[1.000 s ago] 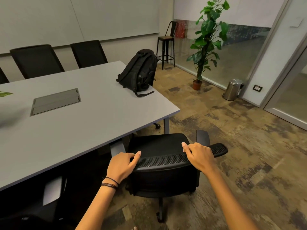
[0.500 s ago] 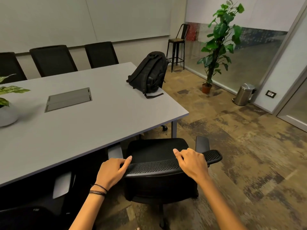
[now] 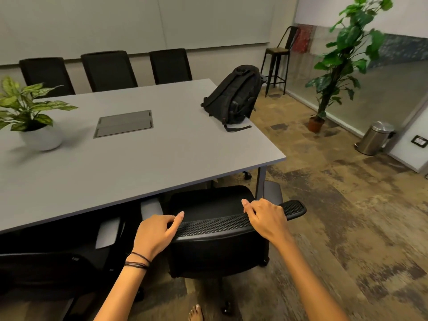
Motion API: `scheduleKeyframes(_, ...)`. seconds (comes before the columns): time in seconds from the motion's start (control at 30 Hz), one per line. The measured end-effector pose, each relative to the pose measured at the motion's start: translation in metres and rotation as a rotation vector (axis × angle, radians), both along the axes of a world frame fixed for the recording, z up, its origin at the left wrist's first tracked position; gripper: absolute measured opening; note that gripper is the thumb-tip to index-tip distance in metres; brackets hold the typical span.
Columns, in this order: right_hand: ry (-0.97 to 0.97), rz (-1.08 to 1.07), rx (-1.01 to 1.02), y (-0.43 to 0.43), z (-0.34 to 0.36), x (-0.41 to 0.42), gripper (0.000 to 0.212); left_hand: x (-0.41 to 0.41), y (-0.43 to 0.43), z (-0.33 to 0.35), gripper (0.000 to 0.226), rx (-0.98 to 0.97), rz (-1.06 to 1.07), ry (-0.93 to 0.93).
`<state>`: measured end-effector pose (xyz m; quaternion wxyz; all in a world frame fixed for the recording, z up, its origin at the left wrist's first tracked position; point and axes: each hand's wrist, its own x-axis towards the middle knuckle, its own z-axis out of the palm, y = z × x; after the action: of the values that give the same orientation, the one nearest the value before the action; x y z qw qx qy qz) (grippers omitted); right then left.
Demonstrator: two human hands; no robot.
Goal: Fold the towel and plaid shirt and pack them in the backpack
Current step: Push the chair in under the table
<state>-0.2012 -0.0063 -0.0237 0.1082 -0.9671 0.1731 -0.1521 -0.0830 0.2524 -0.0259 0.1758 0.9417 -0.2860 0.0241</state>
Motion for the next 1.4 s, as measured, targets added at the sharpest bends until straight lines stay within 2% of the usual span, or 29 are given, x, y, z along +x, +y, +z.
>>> scheduleKeyframes(0.17,0.030,0.064,0.045,0.000,0.001,0.012,0.058,-0.006,0.007,0.001,0.088,-0.013,0.067,-0.010)
scheduleKeyframes(0.27,0.047,0.095,0.074,-0.002,0.002,0.017,0.053,-0.009,0.008,0.002,0.092,-0.018,0.060,-0.001)
scheduleKeyframes(0.37,0.050,0.124,0.104,-0.005,0.002,0.018,0.049,-0.012,0.006,0.005,0.104,-0.037,0.000,-0.014)
scheduleKeyframes(0.47,0.046,0.143,0.073,-0.008,-0.001,0.020,0.048,-0.017,0.007,0.005,0.105,-0.077,-0.092,-0.046)
scheduleKeyframes(0.63,0.077,0.225,-0.022,-0.014,-0.004,0.017,0.037,-0.017,0.005,0.004,0.106,0.038,-0.167,-0.024)
scheduleKeyframes(0.73,0.079,0.226,-0.038,-0.015,-0.005,0.017,0.045,-0.016,0.001,0.003,0.100,0.059,-0.138,-0.008)
scheduleKeyframes(0.8,0.050,0.214,-0.052,-0.016,-0.006,0.020,0.052,-0.016,-0.001,0.002,0.105,0.046,-0.127,-0.014)
scheduleKeyframes(0.93,0.039,0.213,-0.083,-0.022,-0.006,0.029,0.046,-0.007,-0.003,0.005,0.113,0.047,-0.121,0.014)
scheduleKeyframes(1.4,-0.002,0.203,-0.112,-0.029,-0.008,0.045,0.057,0.007,-0.008,0.011,0.107,0.023,-0.141,0.021)
